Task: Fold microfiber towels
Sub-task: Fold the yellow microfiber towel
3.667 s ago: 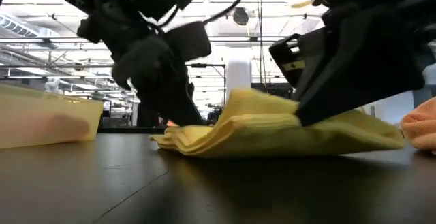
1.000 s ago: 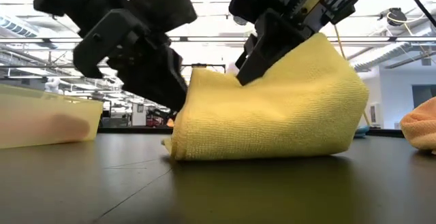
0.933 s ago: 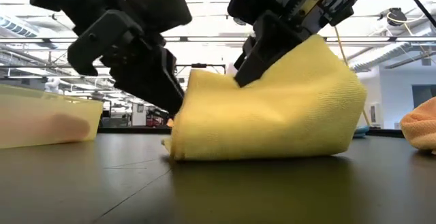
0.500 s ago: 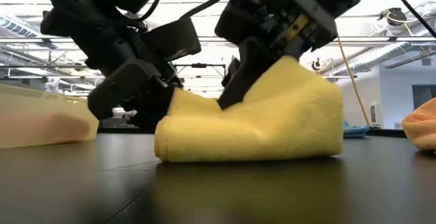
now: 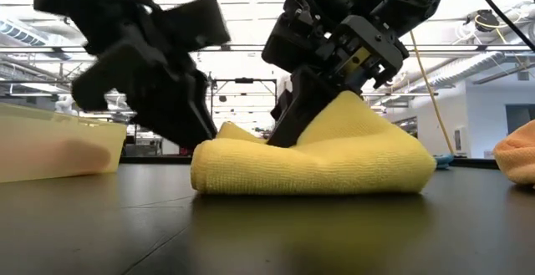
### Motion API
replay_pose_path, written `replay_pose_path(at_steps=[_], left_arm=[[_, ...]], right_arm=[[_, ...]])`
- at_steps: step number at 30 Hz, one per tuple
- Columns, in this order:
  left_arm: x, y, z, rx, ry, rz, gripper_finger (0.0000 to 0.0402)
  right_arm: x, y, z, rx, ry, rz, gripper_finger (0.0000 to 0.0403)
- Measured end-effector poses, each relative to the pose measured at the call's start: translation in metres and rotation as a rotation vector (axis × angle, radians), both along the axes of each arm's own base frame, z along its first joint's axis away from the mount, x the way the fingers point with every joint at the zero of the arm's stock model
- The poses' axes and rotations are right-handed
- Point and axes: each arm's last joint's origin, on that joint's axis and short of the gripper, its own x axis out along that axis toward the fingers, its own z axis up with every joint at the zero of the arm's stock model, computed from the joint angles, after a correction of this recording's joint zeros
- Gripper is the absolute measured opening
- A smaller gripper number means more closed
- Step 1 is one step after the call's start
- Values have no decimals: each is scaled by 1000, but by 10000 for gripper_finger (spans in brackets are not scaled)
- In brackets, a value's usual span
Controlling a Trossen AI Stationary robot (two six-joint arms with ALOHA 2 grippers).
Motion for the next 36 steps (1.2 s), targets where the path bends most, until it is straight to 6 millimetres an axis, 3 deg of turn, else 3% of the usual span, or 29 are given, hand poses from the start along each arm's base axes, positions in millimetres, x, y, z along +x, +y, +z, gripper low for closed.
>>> replay_pose_path(at_steps=[8,13,18,22,25,30,33,36], left_arm=[[-15,-14,33,-33,-85,4,108],[-17,-29,47,-89,-194,-38,108],[-10,-40,53,-126,-314,-91,108],[4,-34,46,-130,-370,-72,108],[14,-25,35,-128,-375,-37,108],[26,-8,10,-185,-307,10,108],[23,-7,2,-208,-230,32,108],[19,-9,-1,-226,-184,61,108]], right_arm=[[0,0,3,9,-6,-13,97],[-9,-6,25,-16,10,-57,148],[-20,-7,56,-72,-30,-169,157],[-32,10,71,-53,-76,-130,136],[-45,27,64,-18,-72,-105,106],[-68,45,37,50,-106,-152,46],[-81,42,15,41,-117,-249,12],[-86,32,-2,58,-121,-329,5]])
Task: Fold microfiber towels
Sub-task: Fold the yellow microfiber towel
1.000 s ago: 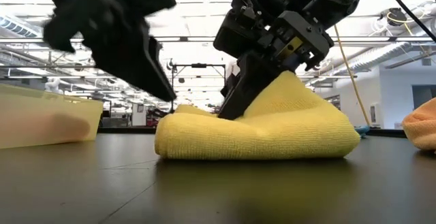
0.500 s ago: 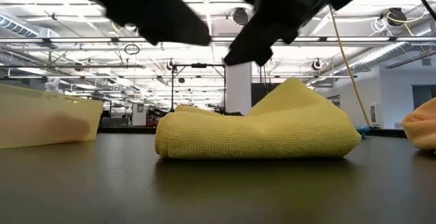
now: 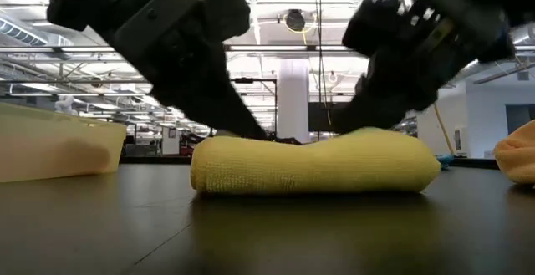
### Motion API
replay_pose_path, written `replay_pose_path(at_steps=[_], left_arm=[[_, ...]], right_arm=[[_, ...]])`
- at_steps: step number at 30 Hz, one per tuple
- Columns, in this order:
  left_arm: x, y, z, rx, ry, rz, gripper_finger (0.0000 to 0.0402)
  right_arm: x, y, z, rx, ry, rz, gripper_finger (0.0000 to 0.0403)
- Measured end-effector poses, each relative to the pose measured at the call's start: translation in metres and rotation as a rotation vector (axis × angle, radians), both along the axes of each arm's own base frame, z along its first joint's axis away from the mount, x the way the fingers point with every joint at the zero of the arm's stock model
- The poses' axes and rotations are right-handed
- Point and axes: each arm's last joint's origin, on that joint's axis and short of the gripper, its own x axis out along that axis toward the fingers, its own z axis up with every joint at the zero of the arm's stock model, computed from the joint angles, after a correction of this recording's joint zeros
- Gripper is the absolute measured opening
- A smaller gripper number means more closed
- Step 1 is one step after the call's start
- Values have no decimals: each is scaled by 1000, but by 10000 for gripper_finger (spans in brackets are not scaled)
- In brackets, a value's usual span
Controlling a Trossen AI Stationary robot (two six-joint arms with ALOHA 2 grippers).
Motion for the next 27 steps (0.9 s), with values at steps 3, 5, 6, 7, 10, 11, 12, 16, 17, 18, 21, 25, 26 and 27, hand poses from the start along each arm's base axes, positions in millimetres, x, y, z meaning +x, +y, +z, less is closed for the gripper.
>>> replay_pose_path(at_steps=[3,5,6,7,10,11,12,16,17,18,21,25,26,27], left_arm=[[-4,-5,-2,-13,20,1,108],[-6,-8,-2,-25,32,6,108],[-8,-10,-4,-28,53,11,108],[-10,-10,-5,-30,76,18,108],[-16,-13,-9,-39,122,38,108],[-17,-15,-9,-41,134,44,108],[-19,-17,-10,-43,146,46,108],[-23,-22,-10,-56,156,44,108],[-24,-24,-9,-59,156,43,108],[-25,-24,-7,-65,155,46,108],[-27,-27,-4,-90,155,59,108],[-31,-26,-3,-82,182,61,108],[-32,-25,-4,-72,198,64,108],[-32,-23,-5,-63,214,69,108]], right_arm=[[1,-6,-19,9,47,-38,8],[4,-8,-28,6,48,-44,4],[5,-8,-30,9,33,-45,2],[7,-8,-32,5,20,-41,1],[8,-8,-33,-12,-2,-27,3],[9,-7,-31,-16,-13,-21,3],[8,-6,-29,-20,-25,-15,3],[6,1,-13,-20,-84,18,3],[5,3,-9,-16,-94,25,4],[5,5,-6,-10,-107,32,4],[1,12,-1,-5,-118,57,4],[-2,20,-4,15,-102,74,4],[-2,22,-6,13,-93,74,4],[-3,23,-10,5,-83,64,4]])
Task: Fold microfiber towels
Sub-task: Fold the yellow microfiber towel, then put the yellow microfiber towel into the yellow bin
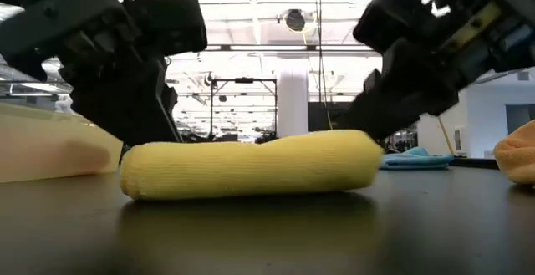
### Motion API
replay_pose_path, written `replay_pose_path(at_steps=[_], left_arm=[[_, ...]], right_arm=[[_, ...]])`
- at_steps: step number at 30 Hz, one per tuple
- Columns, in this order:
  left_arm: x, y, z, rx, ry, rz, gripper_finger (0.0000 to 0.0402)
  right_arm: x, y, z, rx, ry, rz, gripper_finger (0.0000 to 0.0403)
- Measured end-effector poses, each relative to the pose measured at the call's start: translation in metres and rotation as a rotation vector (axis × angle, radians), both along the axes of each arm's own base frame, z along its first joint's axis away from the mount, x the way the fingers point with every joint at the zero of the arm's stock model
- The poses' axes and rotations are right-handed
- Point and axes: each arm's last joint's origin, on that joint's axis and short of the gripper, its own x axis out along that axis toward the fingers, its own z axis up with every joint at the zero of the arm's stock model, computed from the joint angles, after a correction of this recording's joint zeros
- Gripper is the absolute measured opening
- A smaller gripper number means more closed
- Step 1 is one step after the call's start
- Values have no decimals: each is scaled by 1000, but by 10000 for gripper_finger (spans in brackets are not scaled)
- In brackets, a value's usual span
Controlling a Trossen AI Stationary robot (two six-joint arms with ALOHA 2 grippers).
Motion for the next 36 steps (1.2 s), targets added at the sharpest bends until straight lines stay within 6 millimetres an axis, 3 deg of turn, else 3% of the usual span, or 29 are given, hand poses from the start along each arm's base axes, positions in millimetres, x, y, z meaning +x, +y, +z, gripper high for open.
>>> replay_pose_path(at_steps=[5,10,15,19,22,28,31,36], left_arm=[[-6,7,-2,47,87,18,108],[-26,7,18,24,170,2,108],[-42,0,56,9,53,-34,108],[-43,-9,69,65,-77,-92,108],[-33,-20,67,93,-180,-169,108],[-6,-42,42,31,-331,-375,108],[4,-39,34,50,-363,-383,109],[6,-28,29,137,-242,-356,131]], right_arm=[[-2,5,-10,-30,24,-34,4],[-5,13,-8,-50,-4,-18,4],[-6,19,-4,-46,-40,9,4],[-7,23,-3,-52,-62,30,4],[-8,26,-2,-51,-69,40,4],[-9,28,-2,-49,-70,51,4],[-9,28,-2,-49,-69,52,4],[-10,28,-2,-51,-65,52,4]])
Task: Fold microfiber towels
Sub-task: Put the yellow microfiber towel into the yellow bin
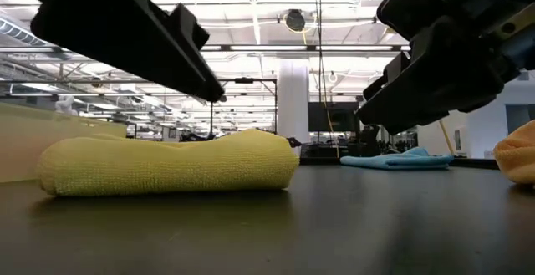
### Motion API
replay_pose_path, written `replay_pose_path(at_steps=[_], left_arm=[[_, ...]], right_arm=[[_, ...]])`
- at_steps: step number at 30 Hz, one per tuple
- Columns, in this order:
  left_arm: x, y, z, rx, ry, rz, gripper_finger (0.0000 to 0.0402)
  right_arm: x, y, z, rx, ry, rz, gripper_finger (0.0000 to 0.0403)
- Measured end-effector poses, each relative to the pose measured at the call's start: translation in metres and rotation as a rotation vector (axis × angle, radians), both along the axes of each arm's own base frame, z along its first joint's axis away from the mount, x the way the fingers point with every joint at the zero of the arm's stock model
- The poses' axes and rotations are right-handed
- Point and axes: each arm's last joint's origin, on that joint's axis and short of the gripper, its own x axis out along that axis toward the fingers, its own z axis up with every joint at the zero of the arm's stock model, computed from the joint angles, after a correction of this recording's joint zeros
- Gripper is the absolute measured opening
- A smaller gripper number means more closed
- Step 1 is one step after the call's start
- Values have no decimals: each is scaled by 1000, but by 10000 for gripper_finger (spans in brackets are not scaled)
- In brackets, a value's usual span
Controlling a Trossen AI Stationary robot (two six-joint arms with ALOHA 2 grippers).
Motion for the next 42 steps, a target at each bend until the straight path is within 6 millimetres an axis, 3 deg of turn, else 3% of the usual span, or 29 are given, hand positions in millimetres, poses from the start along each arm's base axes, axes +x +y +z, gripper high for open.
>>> replay_pose_path(at_steps=[10,16,27,31,38,42], left_arm=[[11,41,5,-102,295,399,276],[9,62,0,-122,377,554,289],[1,74,-25,-247,452,495,230],[0,82,-30,-285,459,465,170],[3,89,-30,-327,506,367,29],[1,88,-24,-353,523,315,19]], right_arm=[[0,0,0,-1,3,-1,4],[0,0,-1,-4,8,0,4],[-1,-1,-2,-9,17,0,4],[-1,-1,-2,-9,17,0,4],[-1,-1,-2,-9,17,0,4],[-1,-1,-2,-8,17,0,4]])
